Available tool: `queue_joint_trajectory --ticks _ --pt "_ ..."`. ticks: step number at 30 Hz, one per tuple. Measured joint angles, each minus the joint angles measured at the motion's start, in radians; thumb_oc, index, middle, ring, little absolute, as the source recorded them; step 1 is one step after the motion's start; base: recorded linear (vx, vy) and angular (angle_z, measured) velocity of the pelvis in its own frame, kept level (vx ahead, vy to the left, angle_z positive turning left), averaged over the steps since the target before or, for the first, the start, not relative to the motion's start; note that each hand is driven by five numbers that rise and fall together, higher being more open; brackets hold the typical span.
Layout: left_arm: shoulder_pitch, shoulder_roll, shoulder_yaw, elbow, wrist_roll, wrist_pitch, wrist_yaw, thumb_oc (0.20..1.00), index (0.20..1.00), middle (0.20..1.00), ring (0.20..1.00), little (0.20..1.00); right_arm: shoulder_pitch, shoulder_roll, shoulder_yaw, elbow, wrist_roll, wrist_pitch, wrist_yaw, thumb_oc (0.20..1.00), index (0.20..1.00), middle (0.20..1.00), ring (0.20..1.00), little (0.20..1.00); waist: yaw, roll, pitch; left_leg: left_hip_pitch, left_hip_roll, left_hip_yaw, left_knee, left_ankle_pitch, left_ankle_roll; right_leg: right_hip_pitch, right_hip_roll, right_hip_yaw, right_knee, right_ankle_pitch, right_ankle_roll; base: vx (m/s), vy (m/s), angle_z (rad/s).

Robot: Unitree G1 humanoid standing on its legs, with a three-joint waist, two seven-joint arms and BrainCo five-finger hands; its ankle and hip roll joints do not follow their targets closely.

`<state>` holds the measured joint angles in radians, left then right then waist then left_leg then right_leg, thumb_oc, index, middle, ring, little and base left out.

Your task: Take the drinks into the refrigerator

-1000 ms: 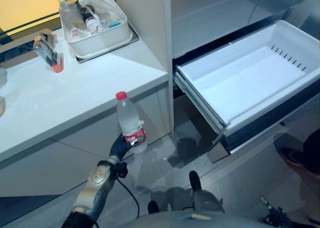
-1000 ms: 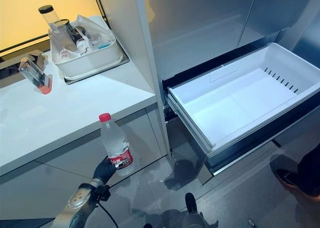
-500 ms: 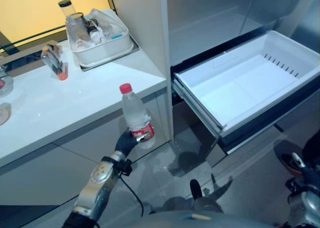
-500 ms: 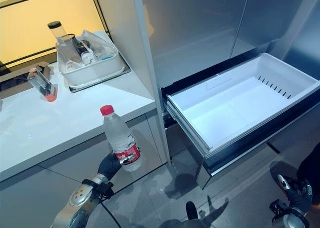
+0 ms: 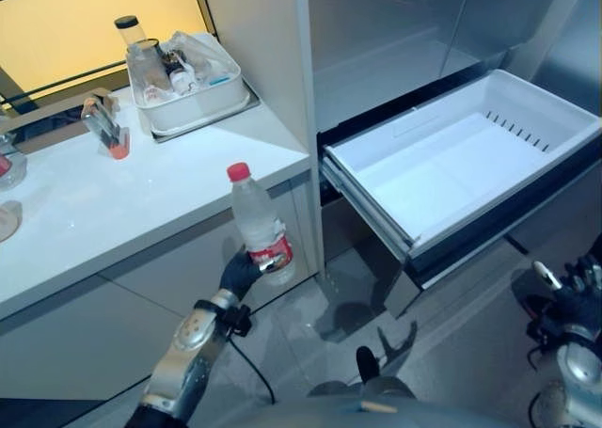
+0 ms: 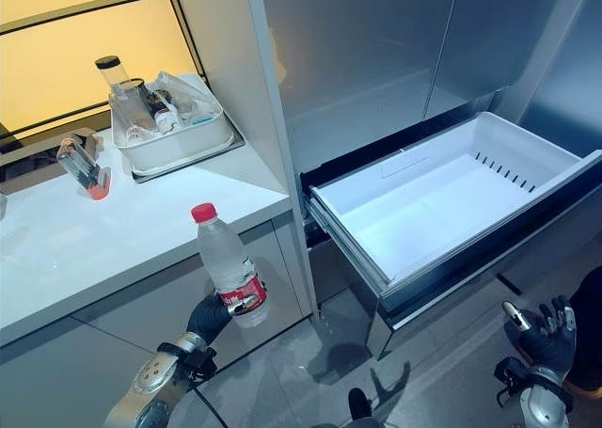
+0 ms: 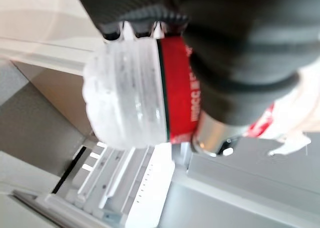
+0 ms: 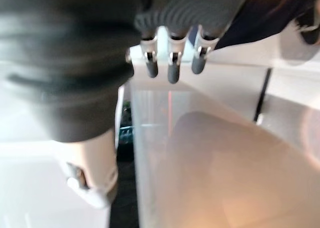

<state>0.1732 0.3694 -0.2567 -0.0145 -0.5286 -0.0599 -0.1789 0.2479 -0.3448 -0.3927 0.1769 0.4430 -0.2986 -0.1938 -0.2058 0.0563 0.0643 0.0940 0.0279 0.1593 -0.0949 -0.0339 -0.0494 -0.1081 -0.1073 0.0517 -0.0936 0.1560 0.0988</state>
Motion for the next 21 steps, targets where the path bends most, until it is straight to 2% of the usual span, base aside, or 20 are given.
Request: queue_joint_trajectory --ticks 6,10,12,14,17,21 --pt "0.008 0.000 0.002 0.000 0.005 0.000 -0.003 0.200 0.200 0.200 0.200 0.200 0.020 0.011 0.001 -0.238 -0.044 -0.001 0.038 1.000 1.000 1.000 1.000 1.000 0.000 0.001 -0.001 0.000 0.000 0.001 0.001 0.000 0.000 -0.001 0.000 0.002 0.001 0.001 0.000 0.01 0.002 0.00" --pt "0.021 0.005 0.005 -0.001 0.005 0.000 -0.015 0.200 0.200 0.200 0.200 0.200 0.019 -0.020 0.000 -0.411 -0.060 -0.002 0.101 1.000 1.000 1.000 1.000 1.000 0.001 0.000 -0.006 0.000 0.000 0.001 0.000 0.000 0.000 -0.001 0.000 0.003 0.001 0.000 0.000 0.00 0.000 0.00" --pt "0.026 0.005 0.005 -0.001 0.005 0.000 -0.024 0.200 0.200 0.200 0.200 0.200 0.008 -0.048 0.001 -0.457 -0.060 0.000 0.141 1.000 1.000 1.000 1.000 1.000 0.002 -0.004 -0.010 0.000 0.000 0.001 0.000 0.000 0.000 0.000 0.000 0.003 0.001 0.000 0.000 0.00 0.002 0.01" --pt "0.033 0.010 0.011 -0.008 0.003 0.002 -0.040 0.200 0.200 0.200 0.200 0.200 -0.012 -0.123 0.016 -0.520 -0.054 0.014 0.199 1.000 1.000 1.000 1.000 1.000 0.001 -0.004 -0.011 0.000 -0.001 0.001 0.000 0.000 0.000 0.000 -0.001 0.002 0.001 0.000 0.001 0.00 0.000 0.00" --pt "0.039 0.037 0.013 -0.028 0.000 0.002 -0.057 0.200 0.200 0.200 0.200 0.200 -0.056 -0.164 0.031 -0.532 -0.017 0.014 0.261 1.000 1.000 1.000 1.000 1.000 0.005 -0.014 -0.018 -0.001 0.002 0.001 0.001 0.002 -0.001 0.001 0.001 0.001 0.001 0.002 -0.001 0.01 -0.003 0.00" --pt "0.044 0.090 0.012 -0.082 -0.007 0.004 -0.080 0.200 0.200 0.200 0.200 0.200 -0.116 -0.280 0.156 -0.531 0.068 0.045 0.345 1.000 1.000 1.000 1.000 1.000 0.010 -0.018 -0.022 0.001 0.002 -0.001 0.000 0.001 -0.001 0.005 -0.001 -0.005 0.001 0.001 -0.001 0.00 -0.008 0.03"
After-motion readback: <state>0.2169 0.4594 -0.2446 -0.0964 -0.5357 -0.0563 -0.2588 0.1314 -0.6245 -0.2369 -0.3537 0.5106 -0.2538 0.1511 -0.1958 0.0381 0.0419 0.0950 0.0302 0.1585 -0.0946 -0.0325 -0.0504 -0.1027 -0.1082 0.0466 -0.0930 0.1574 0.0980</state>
